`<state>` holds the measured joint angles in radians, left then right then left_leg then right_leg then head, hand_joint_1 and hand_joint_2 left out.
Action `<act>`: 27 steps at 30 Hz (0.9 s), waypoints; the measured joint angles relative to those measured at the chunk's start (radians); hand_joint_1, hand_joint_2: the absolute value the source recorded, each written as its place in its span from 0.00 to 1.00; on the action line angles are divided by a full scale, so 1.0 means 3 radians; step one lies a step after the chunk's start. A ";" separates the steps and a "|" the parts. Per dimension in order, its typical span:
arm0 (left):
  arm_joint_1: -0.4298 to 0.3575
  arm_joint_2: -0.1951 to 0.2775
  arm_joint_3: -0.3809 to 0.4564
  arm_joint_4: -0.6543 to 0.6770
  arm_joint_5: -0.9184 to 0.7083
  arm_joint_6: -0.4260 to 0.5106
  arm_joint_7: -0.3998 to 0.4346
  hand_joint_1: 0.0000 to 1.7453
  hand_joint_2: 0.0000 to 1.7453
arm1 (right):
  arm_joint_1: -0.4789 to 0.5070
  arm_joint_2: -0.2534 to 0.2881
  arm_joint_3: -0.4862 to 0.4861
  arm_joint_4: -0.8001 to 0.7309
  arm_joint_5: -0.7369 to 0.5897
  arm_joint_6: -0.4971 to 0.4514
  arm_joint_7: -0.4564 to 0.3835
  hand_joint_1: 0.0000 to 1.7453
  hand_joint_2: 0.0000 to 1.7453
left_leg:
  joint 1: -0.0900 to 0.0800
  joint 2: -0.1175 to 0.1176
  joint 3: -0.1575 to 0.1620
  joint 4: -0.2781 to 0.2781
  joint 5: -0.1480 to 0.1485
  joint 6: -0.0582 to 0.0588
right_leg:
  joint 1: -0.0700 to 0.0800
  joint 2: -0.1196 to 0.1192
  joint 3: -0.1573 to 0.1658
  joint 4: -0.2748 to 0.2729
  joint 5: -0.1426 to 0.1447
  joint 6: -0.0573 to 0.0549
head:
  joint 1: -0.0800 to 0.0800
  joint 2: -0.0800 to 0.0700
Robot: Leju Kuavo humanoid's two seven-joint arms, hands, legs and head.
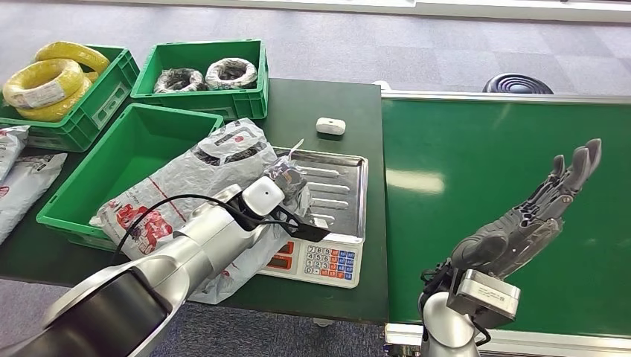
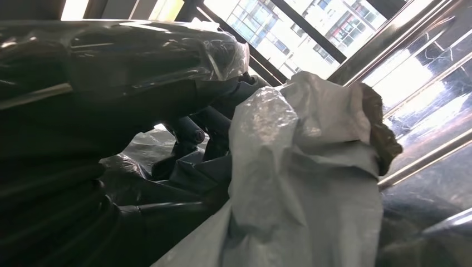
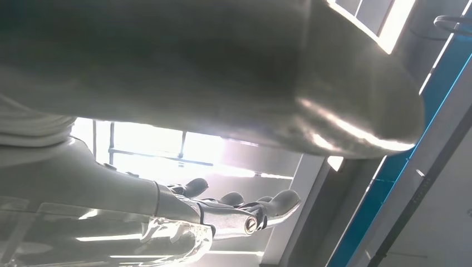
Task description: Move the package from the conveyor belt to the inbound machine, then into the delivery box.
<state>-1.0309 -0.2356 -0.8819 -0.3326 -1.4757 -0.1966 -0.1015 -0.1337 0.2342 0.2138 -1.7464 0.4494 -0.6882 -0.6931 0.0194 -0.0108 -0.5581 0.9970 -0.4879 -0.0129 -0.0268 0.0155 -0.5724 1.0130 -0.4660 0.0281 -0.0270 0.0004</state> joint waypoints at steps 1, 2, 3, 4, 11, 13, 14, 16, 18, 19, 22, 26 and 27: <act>0.0001 0.0000 0.0000 0.0000 0.0010 0.0025 -0.0011 0.86 1.00 | 0.0000 0.0000 0.0001 0.0000 -0.0003 0.0000 0.0000 0.00 0.00 | 0.0000 0.0000 0.0000 0.0000 0.0000 0.0000 | 0.0000 0.0000 0.0000 0.0000 0.0000 0.0000 | 0.0000 0.0000; 0.0004 0.0000 0.0001 0.0000 0.0031 0.0075 -0.0033 0.85 1.00 | 0.0000 0.0000 0.0003 0.0000 -0.0005 0.0000 -0.0001 0.00 0.00 | 0.0000 0.0000 0.0000 0.0000 0.0000 0.0000 | 0.0000 0.0000 0.0000 0.0000 0.0000 0.0000 | 0.0000 0.0000; 0.0009 -0.0001 0.0005 0.0000 0.0068 0.0167 -0.0075 0.82 1.00 | 0.0001 0.0000 0.0004 -0.0001 -0.0007 0.0000 -0.0001 0.00 0.00 | 0.0000 0.0000 0.0000 0.0000 0.0000 0.0000 | 0.0000 0.0000 -0.0001 0.0000 0.0000 0.0000 | 0.0000 0.0000; 0.0022 -0.0002 0.0018 -0.0003 0.0132 0.0314 -0.0143 0.81 1.00 | 0.0002 0.0000 0.0005 -0.0002 -0.0008 0.0000 -0.0001 0.00 0.00 | 0.0000 0.0000 -0.0001 0.0001 0.0000 0.0000 | 0.0000 0.0000 -0.0002 0.0000 0.0000 0.0000 | 0.0000 0.0000; 0.0088 -0.0004 0.0540 -0.0471 0.0949 0.1486 -0.0574 0.71 1.00 | 0.0042 0.0000 0.0018 -0.0039 0.0002 -0.0001 0.0008 0.00 0.00 | 0.0000 0.0003 -0.0017 0.0002 0.0001 0.0000 | 0.0000 0.0000 -0.0017 0.0001 0.0001 0.0000 | 0.0000 0.0000; 0.0087 0.0012 0.0680 -0.0637 0.1000 0.1485 -0.0591 0.70 1.00 | 0.0045 0.0000 0.0025 -0.0045 0.0004 -0.0001 0.0009 0.00 0.00 | 0.0000 0.0002 -0.0018 0.0002 0.0001 0.0000 | 0.0000 -0.0001 -0.0019 0.0001 0.0001 0.0000 | 0.0000 0.0000; 0.0097 0.0020 0.0738 -0.0709 0.1035 0.1527 -0.0601 0.72 1.00 | 0.0046 0.0000 0.0027 -0.0048 0.0004 -0.0001 0.0011 0.00 0.00 | 0.0000 0.0001 -0.0019 0.0002 0.0001 0.0000 | 0.0000 -0.0002 -0.0020 0.0001 0.0001 0.0000 | 0.0000 0.0000; 0.0116 0.0033 0.0867 -0.0860 0.1121 0.1649 -0.0603 0.73 1.00 | 0.0048 0.0000 0.0029 -0.0054 0.0005 -0.0001 0.0020 0.00 0.00 | 0.0001 0.0001 -0.0023 0.0002 0.0001 0.0000 | 0.0000 -0.0002 -0.0022 0.0001 0.0001 0.0000 | 0.0000 0.0000; 0.0116 0.0053 0.1012 -0.1019 0.1169 0.1742 -0.0536 0.75 1.00 | 0.0056 0.0001 0.0029 -0.0056 0.0007 -0.0001 0.0030 0.00 0.00 | 0.0001 0.0002 -0.0023 0.0001 0.0001 0.0000 | 0.0001 -0.0001 -0.0023 0.0001 0.0001 0.0000 | 0.0000 0.0000; 0.0111 0.0066 0.1086 -0.1092 0.1170 0.1769 -0.0477 0.76 1.00 | 0.0063 0.0001 0.0029 -0.0056 0.0009 -0.0001 0.0033 0.00 0.00 | 0.0001 0.0002 -0.0023 0.0001 0.0001 0.0000 | 0.0000 -0.0001 -0.0023 0.0001 0.0001 0.0000 | 0.0000 0.0000; 0.0082 0.0121 0.1301 -0.1247 0.1122 0.1884 -0.0293 0.79 1.00 | 0.0088 0.0003 0.0028 -0.0056 0.0012 -0.0001 0.0040 0.00 0.00 | 0.0001 0.0001 -0.0024 0.0001 0.0001 0.0000 | 0.0000 -0.0002 -0.0023 0.0001 0.0001 0.0000 | 0.0000 0.0000; 0.0026 0.0212 0.1626 -0.1334 0.1110 0.2225 -0.0180 0.78 1.00 | 0.0122 0.0015 0.0028 -0.0056 0.0010 -0.0001 0.0076 0.00 0.00 | 0.0001 0.0002 -0.0024 0.0001 0.0001 0.0000 | 0.0000 -0.0001 -0.0024 0.0002 0.0001 0.0000 | -0.0001 0.0000; 0.0009 0.0235 0.1701 -0.1337 0.1061 0.2311 -0.0133 0.78 1.00 | 0.0125 0.0017 0.0030 -0.0055 0.0007 -0.0001 0.0077 0.00 0.00 | 0.0001 0.0002 -0.0024 0.0001 0.0001 0.0000 | 0.0000 -0.0001 -0.0025 0.0002 0.0001 0.0000 | 0.0000 0.0000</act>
<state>-1.0281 -0.1650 -0.3715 -0.7338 -1.1574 0.4968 -0.1415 -0.0962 0.2393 0.2228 -1.7630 0.4516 -0.6886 -0.6700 0.0195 -0.0103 -0.5653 0.9973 -0.4875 -0.0131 -0.0267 0.0151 -0.5798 1.0134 -0.4657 0.0280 -0.0271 0.0004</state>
